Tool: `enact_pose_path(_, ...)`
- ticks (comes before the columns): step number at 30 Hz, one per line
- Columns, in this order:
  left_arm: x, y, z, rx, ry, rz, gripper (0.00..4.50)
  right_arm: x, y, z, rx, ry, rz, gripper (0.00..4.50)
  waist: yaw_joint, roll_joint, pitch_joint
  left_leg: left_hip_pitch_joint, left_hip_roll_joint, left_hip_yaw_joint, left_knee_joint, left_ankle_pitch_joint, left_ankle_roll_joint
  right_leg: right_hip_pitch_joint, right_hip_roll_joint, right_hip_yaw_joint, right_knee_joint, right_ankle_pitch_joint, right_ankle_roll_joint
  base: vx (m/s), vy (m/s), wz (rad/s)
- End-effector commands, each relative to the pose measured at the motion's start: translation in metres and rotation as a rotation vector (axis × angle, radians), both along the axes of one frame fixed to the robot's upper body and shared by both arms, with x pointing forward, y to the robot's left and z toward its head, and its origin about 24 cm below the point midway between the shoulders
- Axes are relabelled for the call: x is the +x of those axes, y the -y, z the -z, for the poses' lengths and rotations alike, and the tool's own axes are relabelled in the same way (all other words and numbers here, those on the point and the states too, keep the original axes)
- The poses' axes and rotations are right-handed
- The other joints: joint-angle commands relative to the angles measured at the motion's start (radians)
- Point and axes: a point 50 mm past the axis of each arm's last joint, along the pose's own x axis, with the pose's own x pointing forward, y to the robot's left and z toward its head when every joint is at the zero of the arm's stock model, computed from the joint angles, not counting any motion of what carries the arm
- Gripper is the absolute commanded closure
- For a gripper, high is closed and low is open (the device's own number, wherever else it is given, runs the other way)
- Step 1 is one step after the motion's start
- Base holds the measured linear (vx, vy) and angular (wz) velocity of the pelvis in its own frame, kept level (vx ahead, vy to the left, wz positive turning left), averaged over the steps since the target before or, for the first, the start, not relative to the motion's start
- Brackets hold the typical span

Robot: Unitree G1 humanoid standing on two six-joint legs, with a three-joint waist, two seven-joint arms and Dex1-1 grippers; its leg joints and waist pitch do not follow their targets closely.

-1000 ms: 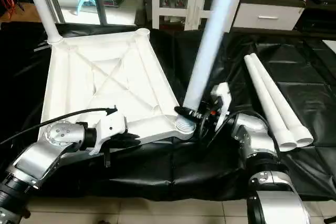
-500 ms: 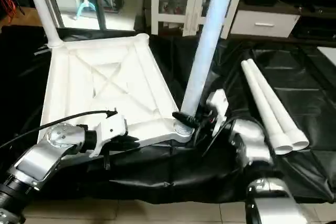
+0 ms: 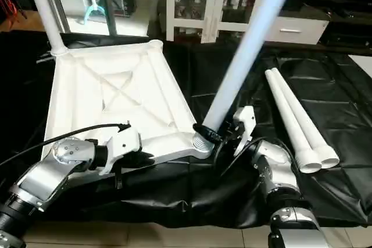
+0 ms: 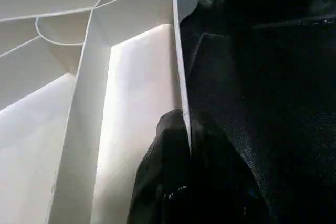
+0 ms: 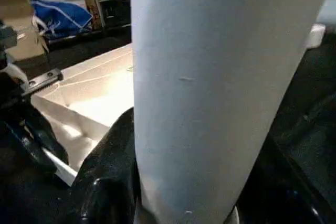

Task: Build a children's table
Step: Insert table leg to table base

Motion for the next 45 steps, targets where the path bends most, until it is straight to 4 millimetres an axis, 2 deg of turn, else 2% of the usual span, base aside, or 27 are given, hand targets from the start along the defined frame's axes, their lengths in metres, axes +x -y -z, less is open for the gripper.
enact_pose_path(1,-0.008,-0.004,0.014,0.064,-0.075,0.039,4.50,-0.025,0.020,0.038,-0.098,-0.226,0.018,2.62,-0.013,0.011,-0.011,0.019,0.019,-0.006,-0.078,-0.397,-0.019,-0.013,-0.060,0.044,-0.117,-0.200,-0.211,0.000,0.000,0.00)
enact_pose_path(3,-0.009,-0.004,0.014,0.065,-0.077,0.041,4.50,-0.033,0.020,0.041,-0.148,-0.258,-0.094,2.62,-0.010,0.011,-0.013,0.017,0.020,-0.004,-0.077,-0.353,-0.008,-0.007,-0.058,0.042,-0.114,-0.141,-0.217,0.000,0.000,0.00)
enact_pose_path(4,-0.009,-0.004,0.014,0.065,-0.077,0.041,4.50,-0.033,0.020,0.041,-0.148,-0.258,-0.094,2.62,-0.009,0.011,-0.014,0.017,0.020,-0.003,-0.077,-0.339,-0.005,-0.006,-0.057,0.041,-0.113,-0.118,-0.220,0.000,0.000,0.00)
enact_pose_path(5,-0.009,-0.004,0.014,0.065,-0.078,0.042,4.50,-0.040,0.019,0.045,-0.210,-0.277,-0.173,2.62,-0.008,0.012,-0.017,0.017,0.020,-0.002,-0.076,-0.303,0.002,-0.002,-0.056,0.039,-0.110,-0.061,-0.227,0.000,0.000,0.00)
enact_pose_path(7,-0.009,-0.004,0.015,0.065,-0.079,0.043,4.50,-0.043,0.020,0.048,-0.249,-0.293,-0.211,2.62,-0.005,0.011,-0.019,0.015,0.019,0.001,-0.071,-0.248,0.016,0.003,-0.054,0.038,-0.103,0.044,-0.234,0.000,0.000,0.00)
enact_pose_path(9,-0.009,-0.004,0.015,0.065,-0.080,0.044,4.50,-0.047,0.021,0.051,-0.284,-0.308,-0.238,2.62,-0.005,0.012,-0.019,0.016,0.018,0.002,-0.070,-0.242,0.020,0.005,-0.053,0.036,-0.101,0.070,-0.236,0.026,0.003,0.03)
enact_pose_path(12,-0.009,-0.004,0.015,0.065,-0.081,0.045,4.50,-0.048,0.023,0.054,-0.331,-0.319,-0.241,2.62,-0.006,0.009,-0.015,0.016,0.018,0.003,-0.073,-0.264,0.016,0.004,-0.054,0.037,-0.106,0.033,-0.231,0.000,0.000,0.00)
enact_pose_path(15,-0.010,-0.004,0.015,0.065,-0.082,0.046,4.50,-0.048,0.023,0.054,-0.338,-0.316,-0.227,2.62,-0.008,0.006,-0.002,0.024,0.018,-0.003,-0.083,-0.398,-0.014,-0.004,-0.063,0.041,-0.127,-0.225,-0.199,0.000,0.000,0.00)
enact_pose_path(17,-0.011,-0.005,0.015,0.065,-0.087,0.051,4.50,-0.045,0.023,0.051,-0.325,-0.311,-0.217,2.62,-0.008,0.007,-0.005,0.025,0.021,-0.006,-0.086,-0.392,-0.017,-0.003,-0.064,0.044,-0.131,-0.254,-0.187,0.000,0.000,0.00)
enact_pose_path(24,-0.014,-0.002,0.010,0.033,-0.094,0.099,4.50,-0.043,0.025,0.041,-0.269,-0.304,-0.281,2.62,-0.008,0.010,-0.007,0.024,0.023,-0.006,-0.088,-0.367,-0.009,-0.001,-0.059,0.042,-0.126,-0.174,-0.202,0.000,0.000,0.00)
enact_pose_path(28,-0.019,0.000,0.006,0.024,-0.111,0.165,4.50,-0.048,0.031,0.032,-0.286,-0.291,-0.401,2.62,-0.004,0.013,-0.016,0.022,0.024,-0.002,-0.082,-0.271,0.016,0.012,-0.052,0.035,-0.112,0.014,-0.220,0.000,0.000,0.00)
enact_pose_path(30,-0.019,0.000,0.006,0.040,-0.103,0.178,4.50,-0.052,0.033,0.029,-0.295,-0.292,-0.450,2.62,0.000,0.014,-0.020,0.020,0.022,-0.001,-0.074,-0.193,0.036,0.019,-0.049,0.030,-0.103,0.154,-0.229,0.000,0.000,0.00)
enact_pose_path(32,-0.019,0.000,0.006,0.042,-0.099,0.182,4.50,-0.053,0.034,0.027,-0.290,-0.294,-0.466,2.62,0.002,0.012,-0.022,0.019,0.019,0.002,-0.069,-0.165,0.049,0.021,-0.049,0.029,-0.098,0.218,-0.228,0.000,0.000,0.00)
enact_pose_path(37,-0.016,0.002,0.001,0.029,-0.080,0.183,4.50,-0.046,0.038,0.018,-0.226,-0.277,-0.404,2.62,0.006,0.011,-0.024,0.019,0.020,0.001,-0.068,-0.162,0.043,0.026,-0.051,0.028,-0.097,0.214,-0.223,0.000,0.000,0.00)
enact_pose_path(40,-0.016,0.003,-0.002,0.017,-0.077,0.198,4.50,-0.036,0.043,0.014,-0.177,-0.272,-0.291,2.62,0.006,0.011,-0.027,0.016,0.020,0.000,-0.066,-0.140,0.041,0.028,-0.050,0.027,-0.093,0.237,-0.224,0.000,0.000,0.00)
enact_pose_path(42,-0.016,0.004,-0.002,0.016,-0.080,0.201,4.50,-0.034,0.044,0.013,-0.169,-0.271,-0.265,2.62,0.004,0.011,-0.025,0.016,0.020,0.000,-0.068,-0.153,0.037,0.026,-0.051,0.026,-0.095,0.220,-0.228,0.000,0.000,0.00)
enact_pose_path(43,-0.016,0.003,-0.001,0.025,-0.082,0.206,4.50,-0.031,0.045,0.012,-0.153,-0.270,-0.234,2.62,0.005,0.013,-0.027,0.018,0.021,0.000,-0.069,-0.172,0.028,0.026,-0.053,0.027,-0.097,0.177,-0.232,0.000,0.000,0.00)
enact_pose_path(45,-0.016,0.002,0.000,0.031,-0.081,0.205,4.50,-0.028,0.047,0.011,-0.127,-0.275,-0.184,2.62,0.005,0.011,-0.030,0.017,0.021,0.000,-0.068,-0.163,0.027,0.029,-0.054,0.028,-0.096,0.178,-0.235,0.000,0.000,0.00)
